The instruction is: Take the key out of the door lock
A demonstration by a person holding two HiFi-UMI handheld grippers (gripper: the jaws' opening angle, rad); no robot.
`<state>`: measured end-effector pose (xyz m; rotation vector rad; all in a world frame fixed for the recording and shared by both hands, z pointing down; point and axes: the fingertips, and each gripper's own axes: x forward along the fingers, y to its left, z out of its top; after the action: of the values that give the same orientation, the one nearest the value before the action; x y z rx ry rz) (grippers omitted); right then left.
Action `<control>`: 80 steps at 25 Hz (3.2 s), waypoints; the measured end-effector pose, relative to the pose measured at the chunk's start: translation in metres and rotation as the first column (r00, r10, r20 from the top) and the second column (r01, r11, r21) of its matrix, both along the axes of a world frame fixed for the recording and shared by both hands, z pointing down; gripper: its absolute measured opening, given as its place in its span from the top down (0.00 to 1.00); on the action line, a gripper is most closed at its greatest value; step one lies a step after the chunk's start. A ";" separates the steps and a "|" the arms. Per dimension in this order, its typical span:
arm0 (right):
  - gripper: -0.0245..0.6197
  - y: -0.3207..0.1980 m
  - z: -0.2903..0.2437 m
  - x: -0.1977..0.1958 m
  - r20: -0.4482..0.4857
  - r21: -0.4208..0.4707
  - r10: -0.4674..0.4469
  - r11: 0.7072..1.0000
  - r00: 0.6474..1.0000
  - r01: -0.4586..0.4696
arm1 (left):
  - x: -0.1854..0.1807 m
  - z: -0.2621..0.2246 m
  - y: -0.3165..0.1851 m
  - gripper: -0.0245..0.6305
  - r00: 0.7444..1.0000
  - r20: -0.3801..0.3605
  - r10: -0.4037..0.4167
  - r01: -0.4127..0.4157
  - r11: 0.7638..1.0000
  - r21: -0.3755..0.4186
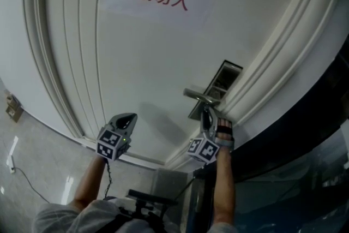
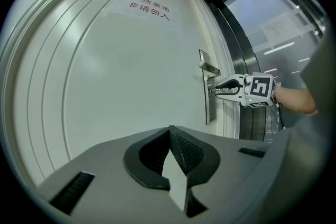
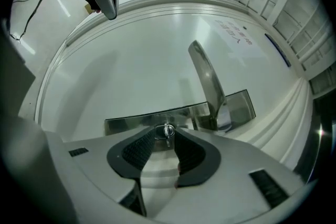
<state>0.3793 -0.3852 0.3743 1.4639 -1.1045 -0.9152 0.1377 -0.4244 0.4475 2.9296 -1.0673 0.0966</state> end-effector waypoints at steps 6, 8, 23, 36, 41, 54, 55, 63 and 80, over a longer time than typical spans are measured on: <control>0.81 -0.003 -0.002 0.001 -0.045 0.010 0.019 1.000 0.999 -0.019 | -0.002 0.001 -0.003 0.97 1.000 -0.006 -0.004 0.004 1.000 -0.007; 0.87 -0.002 -0.005 0.001 -0.056 0.029 0.022 0.999 0.998 -0.020 | -0.003 0.002 -0.004 0.97 1.000 -0.007 -0.004 0.004 1.000 -0.009; 0.93 -0.004 -0.004 0.002 -0.135 0.007 0.045 0.999 0.990 -0.045 | -0.003 0.000 -0.006 0.97 1.000 -0.013 -0.005 0.005 1.000 -0.006; 0.93 -0.002 -0.001 -0.001 -0.149 -0.031 0.055 0.998 0.987 -0.060 | -0.003 0.000 0.000 0.97 1.000 -0.015 -0.001 0.000 1.000 -0.008; 0.93 -0.003 -0.003 -0.004 -0.149 -0.038 0.050 0.998 0.988 -0.056 | -0.006 0.001 -0.001 0.97 1.000 -0.007 -0.005 0.005 1.000 -0.005; 0.93 0.003 -0.004 -0.008 -0.154 -0.043 0.045 0.998 0.987 -0.053 | -0.014 0.000 0.000 0.97 1.000 -0.016 -0.005 0.005 1.000 -0.004; 0.93 0.003 -0.003 -0.007 -0.155 -0.046 0.048 0.997 0.987 -0.056 | -0.014 -0.001 0.001 0.97 1.000 -0.018 -0.004 0.004 1.000 -0.003; 0.93 0.006 -0.002 -0.008 -0.160 -0.051 0.060 0.996 0.985 -0.069 | -0.019 -0.001 0.006 0.97 1.000 -0.020 -0.003 0.003 1.000 0.000; 0.93 0.011 -0.002 -0.010 -0.161 -0.052 0.057 0.996 0.985 -0.066 | -0.023 -0.003 0.009 0.97 1.000 -0.024 -0.004 0.004 1.000 0.003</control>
<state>0.3691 -0.3739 0.3724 1.3467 -0.9551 -0.9325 0.1150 -0.4151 0.4445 2.9232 -1.0702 0.0594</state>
